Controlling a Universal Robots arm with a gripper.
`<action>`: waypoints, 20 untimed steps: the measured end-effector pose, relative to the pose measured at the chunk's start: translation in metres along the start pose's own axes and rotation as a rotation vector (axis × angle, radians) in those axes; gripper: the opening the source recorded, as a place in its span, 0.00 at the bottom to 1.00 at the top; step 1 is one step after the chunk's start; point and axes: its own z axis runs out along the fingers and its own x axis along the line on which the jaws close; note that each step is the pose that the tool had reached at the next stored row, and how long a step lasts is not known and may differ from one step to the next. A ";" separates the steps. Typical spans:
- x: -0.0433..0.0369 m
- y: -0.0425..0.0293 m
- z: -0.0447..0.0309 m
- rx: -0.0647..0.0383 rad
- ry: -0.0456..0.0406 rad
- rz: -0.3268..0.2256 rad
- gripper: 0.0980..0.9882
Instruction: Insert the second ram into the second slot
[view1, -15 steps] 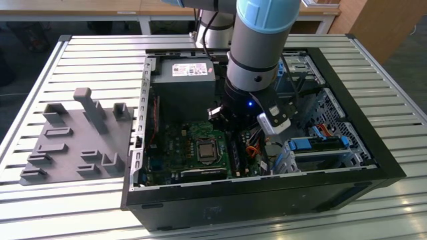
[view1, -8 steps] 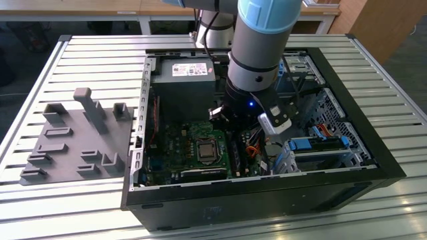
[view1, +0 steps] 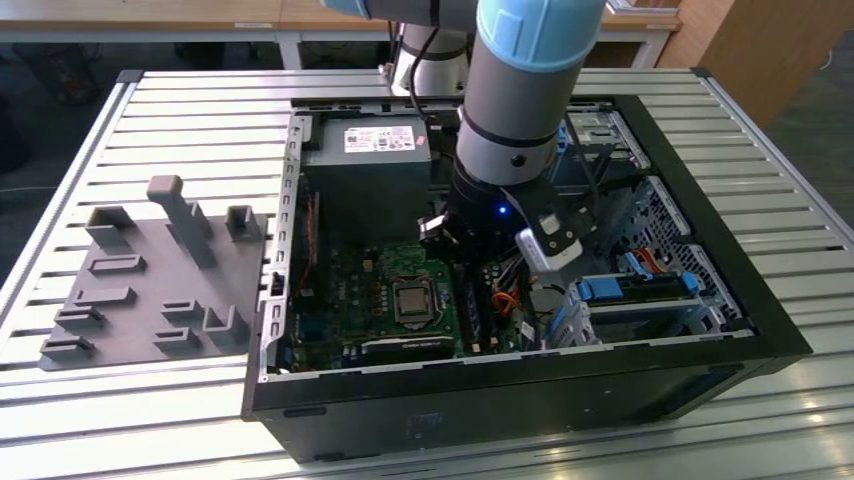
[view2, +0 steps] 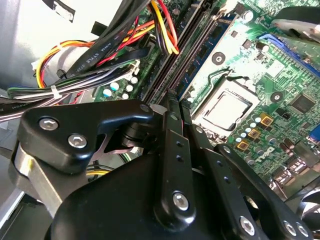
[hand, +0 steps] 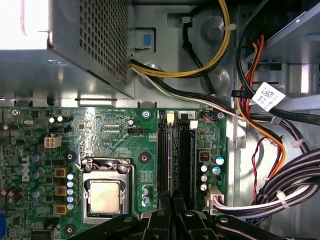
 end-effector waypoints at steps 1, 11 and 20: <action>0.0000 0.0000 0.0003 0.000 0.0000 0.000 0.04; 0.0000 0.0003 0.0025 0.000 0.0000 0.005 0.04; 0.0000 0.0006 0.0043 0.000 0.0000 0.012 0.04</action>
